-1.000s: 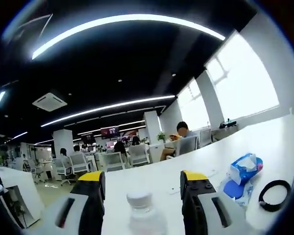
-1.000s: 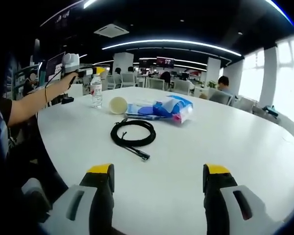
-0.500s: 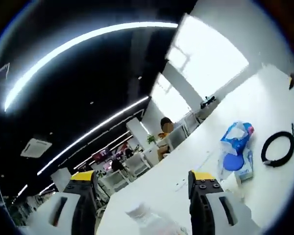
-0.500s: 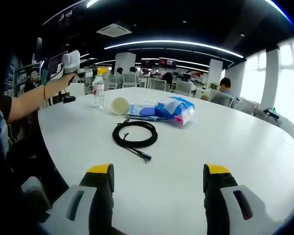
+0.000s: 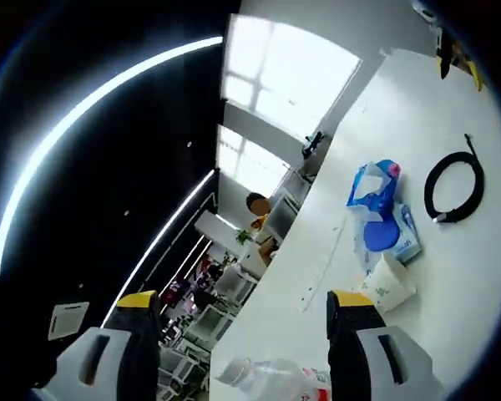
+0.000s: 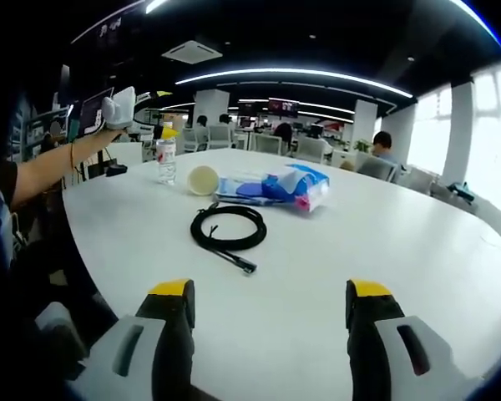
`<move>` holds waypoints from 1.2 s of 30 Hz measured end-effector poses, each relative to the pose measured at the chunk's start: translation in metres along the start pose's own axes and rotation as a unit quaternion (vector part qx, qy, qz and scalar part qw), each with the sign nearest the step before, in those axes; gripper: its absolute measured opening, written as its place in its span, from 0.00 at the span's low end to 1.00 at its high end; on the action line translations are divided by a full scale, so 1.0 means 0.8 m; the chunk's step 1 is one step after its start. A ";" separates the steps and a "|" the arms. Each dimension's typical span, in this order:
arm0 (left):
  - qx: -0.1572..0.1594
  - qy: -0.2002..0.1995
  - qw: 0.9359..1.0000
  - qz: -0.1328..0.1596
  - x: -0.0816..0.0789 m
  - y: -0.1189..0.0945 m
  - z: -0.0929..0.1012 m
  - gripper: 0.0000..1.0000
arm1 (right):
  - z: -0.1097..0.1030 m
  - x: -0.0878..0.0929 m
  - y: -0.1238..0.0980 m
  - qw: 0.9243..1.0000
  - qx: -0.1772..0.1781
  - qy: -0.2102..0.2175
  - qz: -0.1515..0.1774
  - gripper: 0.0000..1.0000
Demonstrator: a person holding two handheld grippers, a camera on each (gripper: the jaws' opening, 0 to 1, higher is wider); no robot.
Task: Arrange the tabletop items into an orderly group along one side of the table until the central work area is clear of visible clutter.
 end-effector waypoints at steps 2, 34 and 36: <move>0.012 0.041 0.999 -0.002 -0.002 0.001 0.007 0.81 | 0.000 0.000 -0.001 1.000 0.001 0.001 0.000 0.71; 0.166 0.265 0.950 -0.006 0.002 0.040 0.149 0.86 | 0.011 0.009 -0.007 1.000 0.011 0.008 -0.003 0.71; 0.171 0.270 0.947 -0.004 0.003 0.042 0.159 0.86 | 0.012 0.009 -0.007 1.000 0.011 0.010 -0.003 0.71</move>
Point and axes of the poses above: the point that each gripper's makers call its tool centre point, and the gripper's own axes: y roughly forward along the fingers, z roughly to its right, x roughly out of its underside, the point moved 2 cm from there along -y, roughly backward along the fingers, and after that the axes turned 4 degrees about y, right-handed, at the moved point
